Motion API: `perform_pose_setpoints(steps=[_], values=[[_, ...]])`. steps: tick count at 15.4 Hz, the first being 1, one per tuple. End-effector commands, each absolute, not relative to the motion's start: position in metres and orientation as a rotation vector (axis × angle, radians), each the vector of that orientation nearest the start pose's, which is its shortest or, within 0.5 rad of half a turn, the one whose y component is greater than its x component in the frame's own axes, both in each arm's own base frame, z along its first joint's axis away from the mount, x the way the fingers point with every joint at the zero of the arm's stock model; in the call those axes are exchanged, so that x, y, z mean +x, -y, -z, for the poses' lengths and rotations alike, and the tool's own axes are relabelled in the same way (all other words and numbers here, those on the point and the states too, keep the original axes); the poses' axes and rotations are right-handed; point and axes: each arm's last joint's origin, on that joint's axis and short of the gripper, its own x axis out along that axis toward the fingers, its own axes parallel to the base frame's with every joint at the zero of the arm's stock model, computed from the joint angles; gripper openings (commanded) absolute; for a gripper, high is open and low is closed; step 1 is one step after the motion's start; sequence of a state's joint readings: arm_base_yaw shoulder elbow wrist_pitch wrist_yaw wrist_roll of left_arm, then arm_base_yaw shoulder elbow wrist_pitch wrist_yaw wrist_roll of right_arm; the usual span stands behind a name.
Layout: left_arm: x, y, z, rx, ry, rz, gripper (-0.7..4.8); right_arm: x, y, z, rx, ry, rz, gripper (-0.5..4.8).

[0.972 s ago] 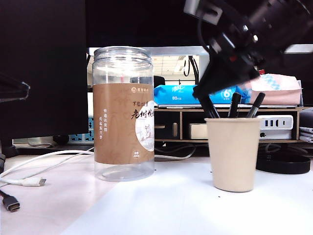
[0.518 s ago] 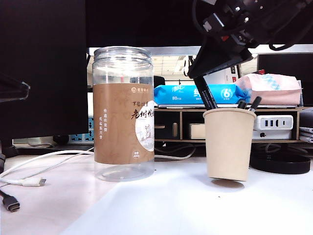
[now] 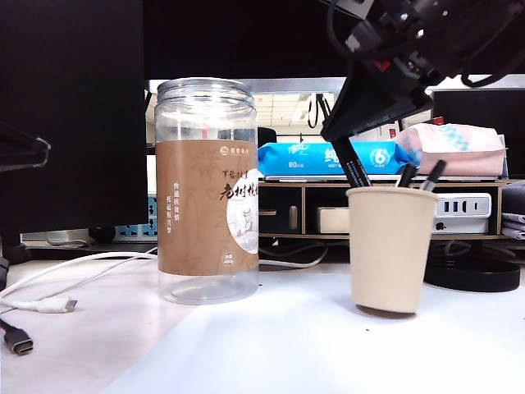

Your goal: Pick up the marker from the paper cup and put it on the table.

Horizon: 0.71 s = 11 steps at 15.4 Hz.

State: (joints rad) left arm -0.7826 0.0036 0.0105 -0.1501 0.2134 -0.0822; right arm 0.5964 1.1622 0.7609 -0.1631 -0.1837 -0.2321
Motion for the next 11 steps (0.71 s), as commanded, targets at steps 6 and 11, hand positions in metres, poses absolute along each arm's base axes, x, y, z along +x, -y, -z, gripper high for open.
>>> perform_pose_setpoints(steps=[6,11], values=[[0.063,0.072,-0.151,-0.027,-0.193,0.997,-0.04,0.191,-0.137,-0.265,-0.257,-0.482,-0.822,0.84],[0.063,0.072,-0.151,-0.028,-0.194,0.997,-0.04,0.191,-0.136,-0.273,-0.252,-0.412,-0.814,0.84]])
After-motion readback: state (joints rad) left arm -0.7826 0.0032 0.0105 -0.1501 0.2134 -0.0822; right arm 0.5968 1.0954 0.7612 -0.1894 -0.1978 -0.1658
